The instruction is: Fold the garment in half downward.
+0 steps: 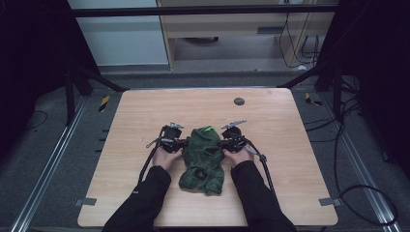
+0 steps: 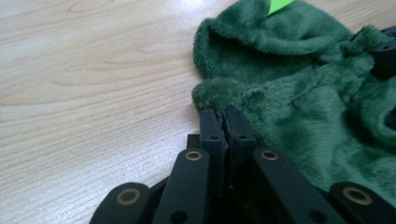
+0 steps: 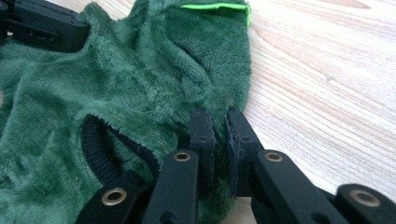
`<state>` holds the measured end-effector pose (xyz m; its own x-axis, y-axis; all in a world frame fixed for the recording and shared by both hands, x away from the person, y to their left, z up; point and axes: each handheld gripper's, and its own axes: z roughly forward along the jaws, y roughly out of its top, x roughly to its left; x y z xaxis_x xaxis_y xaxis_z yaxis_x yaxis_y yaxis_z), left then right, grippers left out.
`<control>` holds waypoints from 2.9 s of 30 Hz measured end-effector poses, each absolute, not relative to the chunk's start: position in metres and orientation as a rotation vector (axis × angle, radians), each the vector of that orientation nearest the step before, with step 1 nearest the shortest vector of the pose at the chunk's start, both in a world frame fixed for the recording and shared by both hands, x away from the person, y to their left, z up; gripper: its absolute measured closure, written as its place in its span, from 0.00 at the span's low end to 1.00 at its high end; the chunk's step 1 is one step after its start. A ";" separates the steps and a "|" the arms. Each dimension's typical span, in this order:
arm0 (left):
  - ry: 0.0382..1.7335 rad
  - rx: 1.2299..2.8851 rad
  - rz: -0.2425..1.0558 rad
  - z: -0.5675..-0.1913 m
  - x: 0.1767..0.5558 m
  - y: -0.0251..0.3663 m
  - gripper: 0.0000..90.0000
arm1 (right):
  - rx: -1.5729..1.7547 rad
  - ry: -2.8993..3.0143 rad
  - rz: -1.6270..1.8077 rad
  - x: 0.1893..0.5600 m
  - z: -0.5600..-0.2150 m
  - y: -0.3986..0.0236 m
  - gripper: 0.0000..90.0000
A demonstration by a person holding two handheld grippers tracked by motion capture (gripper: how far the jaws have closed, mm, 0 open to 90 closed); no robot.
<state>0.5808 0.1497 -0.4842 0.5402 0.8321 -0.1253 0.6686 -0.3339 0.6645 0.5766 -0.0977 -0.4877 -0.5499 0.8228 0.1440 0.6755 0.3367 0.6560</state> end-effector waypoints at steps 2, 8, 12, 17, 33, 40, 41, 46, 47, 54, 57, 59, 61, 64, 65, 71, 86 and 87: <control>1.199 2.099 0.313 -0.481 0.580 0.151 0.97 | 1.355 2.377 1.022 0.576 -0.485 -0.099 0.93; 1.169 2.087 0.320 -0.470 0.574 0.150 0.98 | 1.326 2.361 1.062 0.573 -0.475 -0.100 0.93; 1.140 2.081 0.337 -0.460 0.569 0.151 0.98 | 1.301 2.348 1.091 0.570 -0.467 -0.102 0.93; 1.115 2.063 0.353 -0.447 0.560 0.152 0.98 | 1.257 2.336 1.126 0.563 -0.456 -0.104 0.93; 1.015 2.052 0.368 -0.424 0.525 0.158 0.98 | 1.132 2.343 1.204 0.533 -0.429 -0.107 0.93; 0.994 2.062 0.373 -0.421 0.510 0.163 0.98 | 1.084 2.354 1.226 0.520 -0.425 -0.106 0.93; 0.992 2.060 0.372 -0.421 0.508 0.163 0.98 | 1.077 2.353 1.230 0.519 -0.425 -0.106 0.93; 0.973 2.062 0.365 -0.420 0.499 0.165 0.98 | 1.062 2.365 1.221 0.511 -0.429 -0.106 0.93; 0.972 2.061 0.363 -0.420 0.496 0.166 0.98 | 1.057 2.366 1.218 0.510 -0.430 -0.106 0.93; 0.957 2.076 0.352 -0.422 0.483 0.166 0.98 | 1.043 2.366 1.246 0.500 -0.430 -0.108 0.93; 0.954 2.076 0.351 -0.423 0.479 0.168 0.98 | 1.033 2.368 1.250 0.495 -0.429 -0.108 0.93; 0.958 2.079 0.346 -0.423 0.477 0.168 0.98 | 1.030 2.371 1.259 0.493 -0.430 -0.108 0.93; 0.958 2.085 0.346 -0.424 0.475 0.169 0.98 | 1.028 2.376 1.260 0.490 -0.432 -0.108 0.93; 0.959 2.093 0.337 -0.426 0.472 0.170 0.98 | 1.030 2.384 1.255 0.487 -0.434 -0.109 0.93; 0.961 2.091 0.338 -0.426 0.470 0.170 0.98 | 1.024 2.387 1.255 0.486 -0.435 -0.109 0.93; 0.967 2.091 0.332 -0.427 0.463 0.174 0.98 | 1.009 2.403 1.254 0.481 -0.437 -0.106 0.92; 0.950 2.157 0.297 -0.440 0.449 0.173 0.98 | 1.017 2.431 1.270 0.464 -0.445 -0.108 0.90; 0.948 2.165 0.297 -0.441 0.448 0.173 0.98 | 1.014 2.439 1.269 0.463 -0.446 -0.107 0.90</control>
